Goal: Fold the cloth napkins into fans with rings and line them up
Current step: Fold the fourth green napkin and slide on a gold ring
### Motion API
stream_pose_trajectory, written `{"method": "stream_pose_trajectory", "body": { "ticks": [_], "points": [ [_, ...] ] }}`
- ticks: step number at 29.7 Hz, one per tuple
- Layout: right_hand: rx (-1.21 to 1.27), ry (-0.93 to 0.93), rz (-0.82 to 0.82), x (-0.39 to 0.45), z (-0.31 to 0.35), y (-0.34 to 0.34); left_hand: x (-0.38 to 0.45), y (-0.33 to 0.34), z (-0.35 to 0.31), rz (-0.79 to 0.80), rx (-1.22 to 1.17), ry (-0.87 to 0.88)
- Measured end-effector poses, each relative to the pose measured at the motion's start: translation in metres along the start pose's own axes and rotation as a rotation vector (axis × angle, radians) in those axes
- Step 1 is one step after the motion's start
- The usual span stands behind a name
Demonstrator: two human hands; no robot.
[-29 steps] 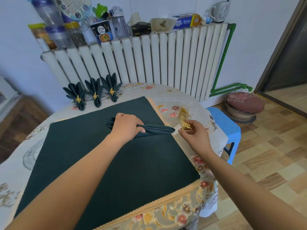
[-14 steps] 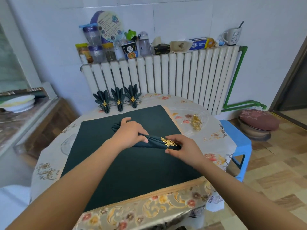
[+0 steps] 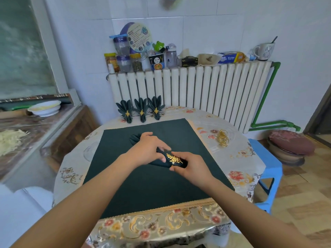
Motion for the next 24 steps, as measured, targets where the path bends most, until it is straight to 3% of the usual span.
{"method": "stream_pose_trajectory", "body": {
  "ticks": [5,12,16,19,22,24],
  "points": [
    [-0.008,-0.006,0.042,-0.002,0.006,0.008,-0.001,0.01,0.009,0.069,-0.035,0.034],
    [0.036,0.005,0.024,-0.006,0.002,0.011,0.0,0.019,0.014,-0.016,-0.108,0.098],
    [0.048,0.092,-0.007,-0.006,-0.004,0.023,-0.003,0.029,0.01,-0.102,0.195,0.086],
    [0.044,0.215,-0.081,-0.011,-0.014,0.038,-0.011,0.045,0.012,-0.228,0.279,-0.085],
    [0.076,0.29,-0.129,-0.016,-0.023,0.053,-0.025,0.067,0.015,-0.364,0.006,-0.349],
    [0.089,0.312,-0.153,-0.018,-0.025,0.061,-0.033,0.08,0.015,-0.381,-0.421,-0.505]
  ]
}}
Point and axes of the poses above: each hand's wrist, its own x-axis towards the middle knuckle, its own y-axis out of the palm, z = x × y, the point moved 3 cm from there along x, towards the middle knuckle, and after that the axes turned 7 degrees about z, right-handed, at the moved point
